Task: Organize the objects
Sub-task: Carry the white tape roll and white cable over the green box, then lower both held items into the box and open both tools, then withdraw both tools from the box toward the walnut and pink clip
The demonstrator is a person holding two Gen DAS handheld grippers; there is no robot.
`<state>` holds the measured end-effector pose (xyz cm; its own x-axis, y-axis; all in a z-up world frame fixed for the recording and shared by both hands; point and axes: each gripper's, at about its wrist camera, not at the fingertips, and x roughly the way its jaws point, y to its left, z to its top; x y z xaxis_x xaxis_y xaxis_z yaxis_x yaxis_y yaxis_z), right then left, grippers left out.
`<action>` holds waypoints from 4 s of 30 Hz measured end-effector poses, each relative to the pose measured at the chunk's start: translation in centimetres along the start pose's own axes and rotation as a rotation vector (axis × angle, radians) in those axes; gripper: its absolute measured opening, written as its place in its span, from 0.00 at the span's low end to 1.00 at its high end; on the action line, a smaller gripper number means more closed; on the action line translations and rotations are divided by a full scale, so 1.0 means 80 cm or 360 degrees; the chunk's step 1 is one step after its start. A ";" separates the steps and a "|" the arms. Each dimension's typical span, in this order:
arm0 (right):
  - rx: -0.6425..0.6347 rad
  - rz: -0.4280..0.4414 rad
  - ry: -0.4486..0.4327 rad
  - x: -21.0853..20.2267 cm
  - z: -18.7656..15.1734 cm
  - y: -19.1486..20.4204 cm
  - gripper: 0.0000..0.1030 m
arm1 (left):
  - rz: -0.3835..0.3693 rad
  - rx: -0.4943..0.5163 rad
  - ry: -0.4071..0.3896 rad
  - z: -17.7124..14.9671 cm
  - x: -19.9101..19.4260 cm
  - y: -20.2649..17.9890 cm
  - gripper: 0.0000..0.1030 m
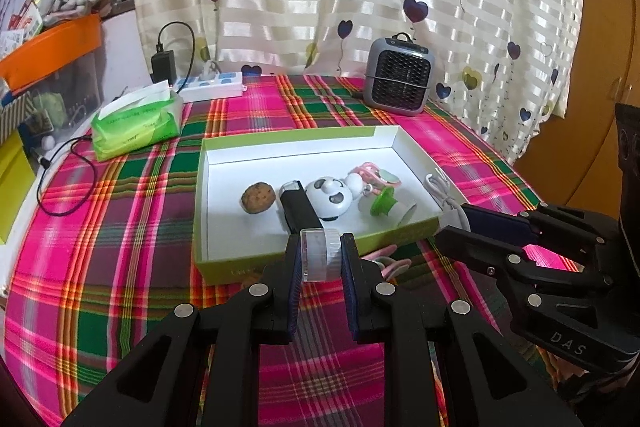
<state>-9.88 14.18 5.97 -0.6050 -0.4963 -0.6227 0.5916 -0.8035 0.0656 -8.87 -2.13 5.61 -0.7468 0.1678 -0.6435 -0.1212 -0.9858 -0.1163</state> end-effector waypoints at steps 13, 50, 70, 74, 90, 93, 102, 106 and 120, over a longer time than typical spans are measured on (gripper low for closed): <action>-0.0033 0.0014 0.0059 0.034 0.017 -0.003 0.23 | 0.0051 0.0016 -0.0009 0.025 0.022 0.012 0.16; -0.0024 0.0022 0.0238 0.109 0.032 -0.012 0.23 | 0.0096 -0.0043 0.0118 0.033 0.096 0.040 0.17; -0.0018 -0.0024 0.0072 0.063 0.026 -0.003 0.34 | 0.0069 -0.0056 0.0012 0.030 0.061 0.037 0.23; 0.0002 -0.0024 0.0053 0.051 0.021 -0.001 0.34 | 0.0049 -0.0053 -0.0003 0.025 0.049 0.032 0.23; 0.0061 -0.0004 0.0002 0.020 -0.006 0.005 0.34 | 0.0011 -0.0034 -0.0039 -0.007 0.018 0.021 0.23; 0.0067 -0.0001 -0.0001 0.020 -0.008 0.004 0.34 | 0.0009 -0.0037 -0.0042 -0.010 0.017 0.022 0.23; 0.0050 0.0027 0.0028 0.030 -0.016 0.004 0.34 | 0.0022 -0.0050 -0.0041 -0.014 0.015 0.028 0.23; 0.0038 0.0036 0.0035 0.031 -0.017 0.005 0.34 | 0.0030 -0.0054 -0.0034 -0.013 0.016 0.030 0.23; 0.0063 0.0034 0.0058 0.034 -0.017 0.002 0.35 | 0.0035 -0.0034 -0.0023 -0.014 0.018 0.029 0.27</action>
<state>-10.72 13.14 3.24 -0.5723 -0.5019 -0.6485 0.5825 -0.8055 0.1094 -9.48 -4.20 3.54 -0.7587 0.1455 -0.6350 -0.0907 -0.9888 -0.1183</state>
